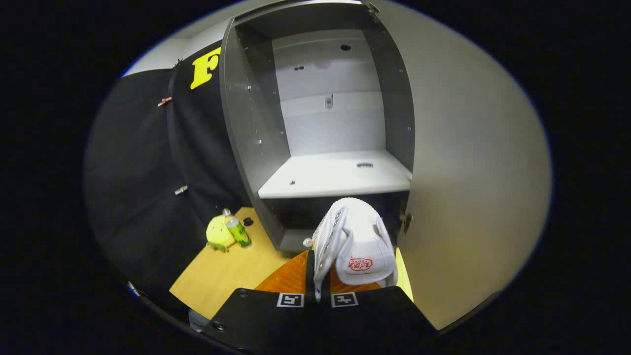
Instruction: Open the shoe cabinet door, grab the shoes and put them into the shoe cabinet, then close the shoe cabinet door.
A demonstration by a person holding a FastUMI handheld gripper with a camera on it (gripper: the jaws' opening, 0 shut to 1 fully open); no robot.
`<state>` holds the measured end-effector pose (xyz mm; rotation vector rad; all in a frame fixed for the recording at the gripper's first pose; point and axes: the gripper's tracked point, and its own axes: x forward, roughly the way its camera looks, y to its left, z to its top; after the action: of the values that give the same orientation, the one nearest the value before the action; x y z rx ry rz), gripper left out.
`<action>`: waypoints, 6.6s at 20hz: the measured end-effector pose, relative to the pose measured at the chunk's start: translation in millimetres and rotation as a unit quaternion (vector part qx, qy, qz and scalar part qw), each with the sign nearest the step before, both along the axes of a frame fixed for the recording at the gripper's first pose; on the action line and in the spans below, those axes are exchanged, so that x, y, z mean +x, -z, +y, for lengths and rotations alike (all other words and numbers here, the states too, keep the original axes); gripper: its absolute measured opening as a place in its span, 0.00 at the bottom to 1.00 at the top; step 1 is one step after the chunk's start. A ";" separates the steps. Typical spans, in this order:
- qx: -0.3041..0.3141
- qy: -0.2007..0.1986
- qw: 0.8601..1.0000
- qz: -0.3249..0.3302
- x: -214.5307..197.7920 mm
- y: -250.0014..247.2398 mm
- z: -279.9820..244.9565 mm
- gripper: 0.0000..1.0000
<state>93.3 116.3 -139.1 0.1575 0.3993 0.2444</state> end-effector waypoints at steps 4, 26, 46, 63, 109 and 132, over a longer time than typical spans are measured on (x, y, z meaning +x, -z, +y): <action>0.005 0.000 0.999 -0.036 63.4 -54.3 11.2 0.05; -0.096 0.025 0.995 0.018 298.1 19.4 46.1 0.05; -0.083 0.036 0.996 0.015 262.3 14.4 63.8 0.97; -0.044 0.026 0.987 -0.155 49.7 -133.6 44.4 0.98; -0.043 0.228 0.961 -0.149 -139.6 -113.6 -297.4 0.98; 0.008 0.054 0.987 -0.148 -117.9 -107.2 -93.9 0.98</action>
<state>-24.6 22.3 -31.9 0.1553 0.0932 0.1598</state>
